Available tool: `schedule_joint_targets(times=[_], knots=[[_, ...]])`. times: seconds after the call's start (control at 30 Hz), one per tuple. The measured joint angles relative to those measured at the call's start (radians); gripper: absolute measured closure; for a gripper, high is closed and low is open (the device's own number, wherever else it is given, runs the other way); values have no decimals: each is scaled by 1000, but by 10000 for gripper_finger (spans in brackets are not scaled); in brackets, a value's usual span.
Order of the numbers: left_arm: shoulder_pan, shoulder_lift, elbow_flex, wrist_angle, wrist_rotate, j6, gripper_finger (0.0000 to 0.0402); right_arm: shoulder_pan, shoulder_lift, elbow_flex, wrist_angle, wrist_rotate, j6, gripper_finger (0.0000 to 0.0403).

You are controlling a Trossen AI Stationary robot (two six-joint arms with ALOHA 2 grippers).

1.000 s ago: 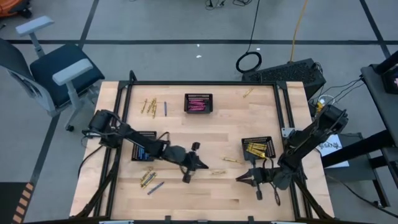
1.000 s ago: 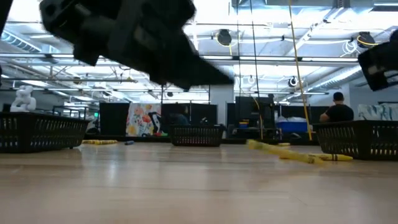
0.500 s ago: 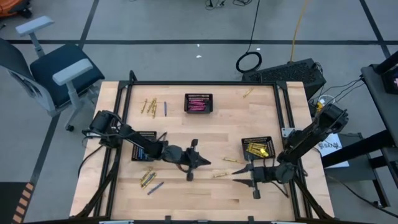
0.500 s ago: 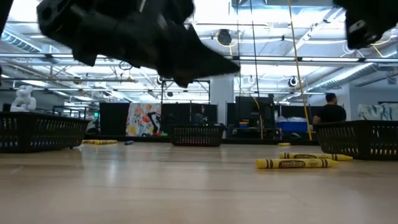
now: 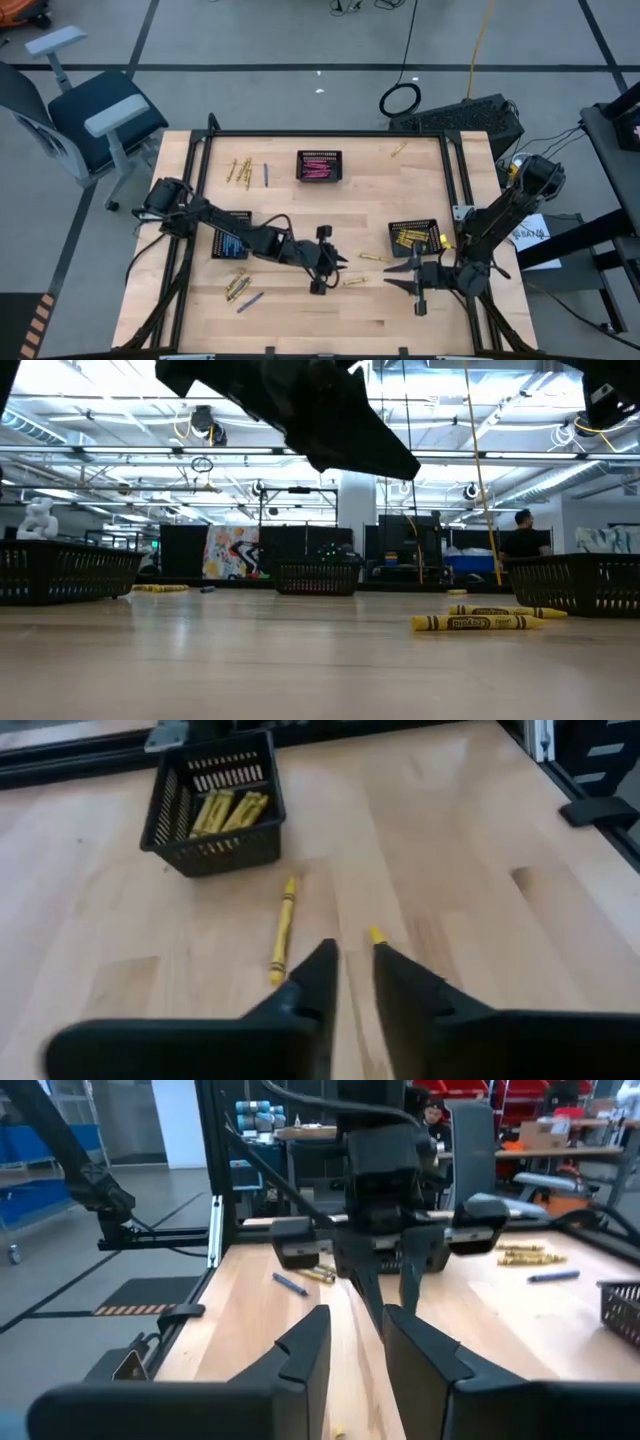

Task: Sort crayons
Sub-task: Put the yellow crayon into the bottom right black bin

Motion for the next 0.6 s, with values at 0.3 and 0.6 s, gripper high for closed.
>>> schedule_joint_targets(times=[0.3,0.6], knots=[[-52,89,2,56,-50,-56,225,23,125,77,-6,-2,85,346],[-93,230,64,150,-150,-110,222,31,174,166,-32,-3,-43,353]])
